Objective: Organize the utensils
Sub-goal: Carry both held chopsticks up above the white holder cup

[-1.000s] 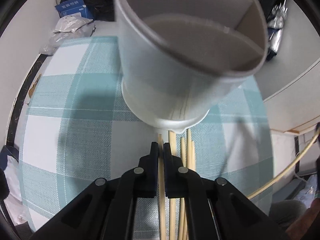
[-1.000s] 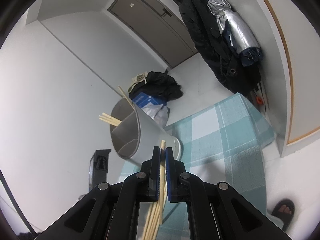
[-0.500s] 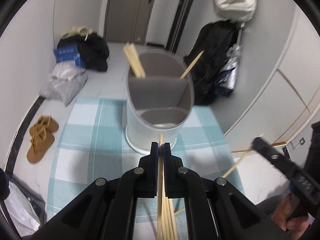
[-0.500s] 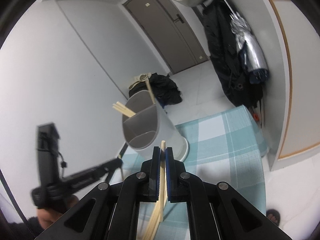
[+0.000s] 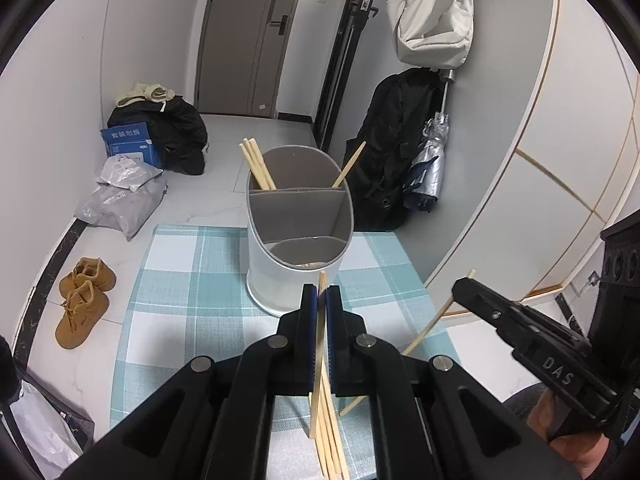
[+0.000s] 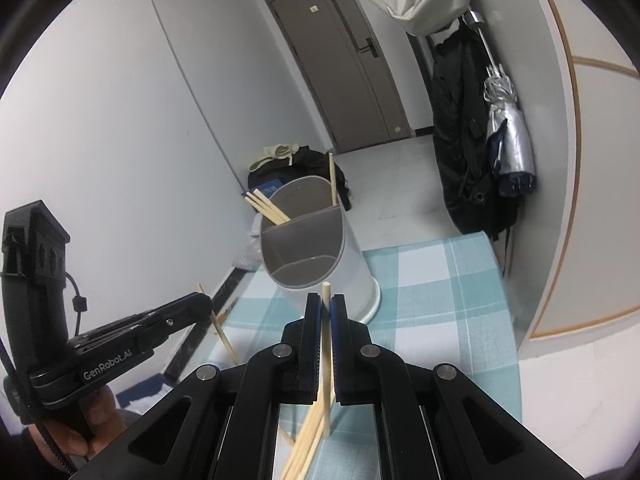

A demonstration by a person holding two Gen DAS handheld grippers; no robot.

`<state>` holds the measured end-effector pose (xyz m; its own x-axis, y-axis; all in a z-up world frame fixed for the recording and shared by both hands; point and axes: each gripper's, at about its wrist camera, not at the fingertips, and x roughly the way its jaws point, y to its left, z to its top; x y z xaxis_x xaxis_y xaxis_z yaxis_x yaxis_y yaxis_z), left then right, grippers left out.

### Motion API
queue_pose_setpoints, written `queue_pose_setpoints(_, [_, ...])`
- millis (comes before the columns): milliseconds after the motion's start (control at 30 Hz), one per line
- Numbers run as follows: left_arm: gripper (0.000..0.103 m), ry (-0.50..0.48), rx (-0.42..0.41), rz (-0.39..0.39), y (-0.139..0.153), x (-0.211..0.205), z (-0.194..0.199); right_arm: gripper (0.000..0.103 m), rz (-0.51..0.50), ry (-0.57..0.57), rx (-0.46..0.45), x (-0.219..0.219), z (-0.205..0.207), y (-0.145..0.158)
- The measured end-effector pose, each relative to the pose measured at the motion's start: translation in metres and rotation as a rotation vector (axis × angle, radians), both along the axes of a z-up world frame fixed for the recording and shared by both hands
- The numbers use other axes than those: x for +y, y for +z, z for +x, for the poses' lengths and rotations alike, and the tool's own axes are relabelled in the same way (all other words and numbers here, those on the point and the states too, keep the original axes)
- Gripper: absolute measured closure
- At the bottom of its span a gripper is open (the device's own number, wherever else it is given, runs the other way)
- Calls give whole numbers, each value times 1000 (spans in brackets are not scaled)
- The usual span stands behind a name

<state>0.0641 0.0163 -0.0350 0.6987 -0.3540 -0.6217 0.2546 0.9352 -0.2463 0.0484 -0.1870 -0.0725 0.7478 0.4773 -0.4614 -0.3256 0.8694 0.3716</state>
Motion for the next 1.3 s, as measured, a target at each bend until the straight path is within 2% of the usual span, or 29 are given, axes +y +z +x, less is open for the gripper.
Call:
queue_pose_setpoints(167, [103,-12,2,-9,8,4,-1,99,-14,2,-7,8,-2,6])
queue_pose_setpoints(333, [103,-27,-5,2,18,6,-2,99,15,-18,-17,10,-5,14])
queue_pose_setpoints(633, [103,-38,-1,-26,41,8,8,99,15,2,-60,19,1,40])
queue_pose_setpoints(767, [103,-40,12,-84,58,14,20,99,22,11,-82,19,8,59])
queue_pose_setpoints(1167, [103,-49,-80,-103,125,9,51,99,47,10,-165,12,47,128])
queue_pose_setpoints(1300, [103,-46,-98,-104,137,6,64,99,39,18,-206,14,60,150])
